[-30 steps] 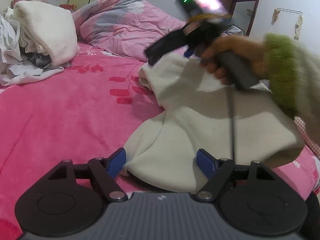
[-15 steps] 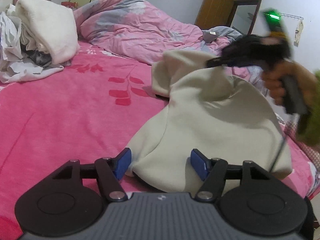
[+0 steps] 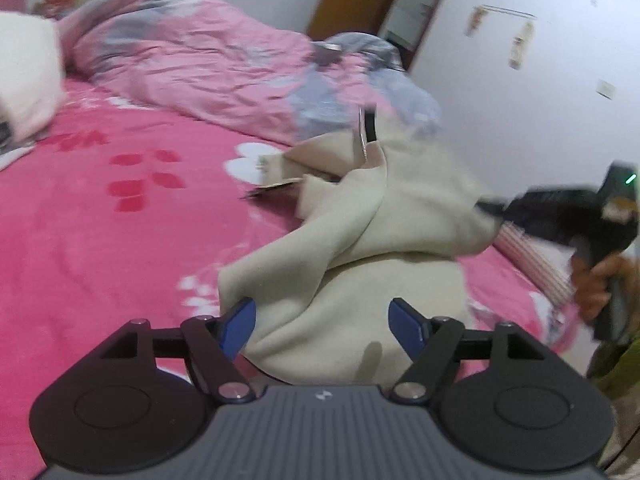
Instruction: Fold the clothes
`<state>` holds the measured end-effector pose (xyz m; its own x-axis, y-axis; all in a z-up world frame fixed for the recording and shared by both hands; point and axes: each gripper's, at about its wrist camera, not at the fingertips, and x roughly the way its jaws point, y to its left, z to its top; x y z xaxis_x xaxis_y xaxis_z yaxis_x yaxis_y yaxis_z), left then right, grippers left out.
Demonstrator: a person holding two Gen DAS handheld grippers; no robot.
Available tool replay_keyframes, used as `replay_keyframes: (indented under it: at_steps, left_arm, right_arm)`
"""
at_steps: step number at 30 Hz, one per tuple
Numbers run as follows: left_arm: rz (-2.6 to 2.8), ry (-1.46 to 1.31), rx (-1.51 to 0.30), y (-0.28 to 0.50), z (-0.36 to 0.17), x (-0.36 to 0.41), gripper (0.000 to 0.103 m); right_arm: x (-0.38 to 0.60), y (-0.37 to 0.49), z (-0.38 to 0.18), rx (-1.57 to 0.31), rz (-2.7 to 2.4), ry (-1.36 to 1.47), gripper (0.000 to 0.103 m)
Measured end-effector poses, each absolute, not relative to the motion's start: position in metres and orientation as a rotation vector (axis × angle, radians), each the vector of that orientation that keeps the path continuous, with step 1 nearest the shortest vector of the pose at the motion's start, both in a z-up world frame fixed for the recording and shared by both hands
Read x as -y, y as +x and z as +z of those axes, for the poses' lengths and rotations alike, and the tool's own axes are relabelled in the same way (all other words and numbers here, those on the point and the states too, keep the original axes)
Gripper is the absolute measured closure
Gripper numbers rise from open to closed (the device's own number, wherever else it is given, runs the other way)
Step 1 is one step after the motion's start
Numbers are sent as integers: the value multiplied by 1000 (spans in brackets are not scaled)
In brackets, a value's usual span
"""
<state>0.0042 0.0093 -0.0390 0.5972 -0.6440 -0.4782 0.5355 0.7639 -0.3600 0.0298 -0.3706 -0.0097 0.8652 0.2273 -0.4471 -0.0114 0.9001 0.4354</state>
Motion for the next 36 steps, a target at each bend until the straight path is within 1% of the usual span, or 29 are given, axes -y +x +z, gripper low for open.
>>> replay_keyframes:
  at_steps: [6,9,13,16,20,21,22,23,25,26,28,29,31,34,36]
  left_arm:
    - [-839,-219,-653,-8,-23,10,26]
    - [-890,-265,-677,-10,-16,14,26]
    - [-946,-373,-662,-5,-2,7,26]
    - [-951,-457,-621,3,10,1,21]
    - [-868,-533,-598,20,14,-8,17]
    - [-832,-529,-611,26,12,-8,17]
    - [-797,-523,-626,32,10,-6,17]
    - [-765,-510,-648,38,6,-3,17]
    - [-725,-492,-691,50,-3,4,17]
    - [-719,-489,-717,56,-7,8,16]
    - [-715,-490,-771,68,-18,16,15]
    - [-715,-491,-791,74,-22,20,15]
    - [-714,-493,-823,86,-32,27,13]
    - [-721,-503,-872,107,-46,37,10]
    - [-735,-505,-912,121,-52,48,10]
  right_arm:
    - [420,-4,-81,-571,-8,630,98]
    - [426,-6,-99,-577,-33,652,98]
    - [433,1,-105,-558,-50,638,98]
    - [439,9,-104,-546,-66,600,98]
    - [452,22,-110,-536,-100,557,96]
    - [456,22,-113,-542,-98,571,93]
    - [460,22,-115,-546,-98,593,85]
    - [464,17,-116,-542,-96,610,80]
    - [471,4,-117,-524,-93,650,63]
    - [475,-5,-119,-508,-84,690,59]
    - [484,-26,-120,-471,-57,781,46]
    - [487,-36,-121,-449,-38,833,43]
    - [490,-55,-125,-415,14,937,26]
    - [489,-70,-130,-392,94,1054,15]
    - [487,-69,-132,-396,124,1091,14]
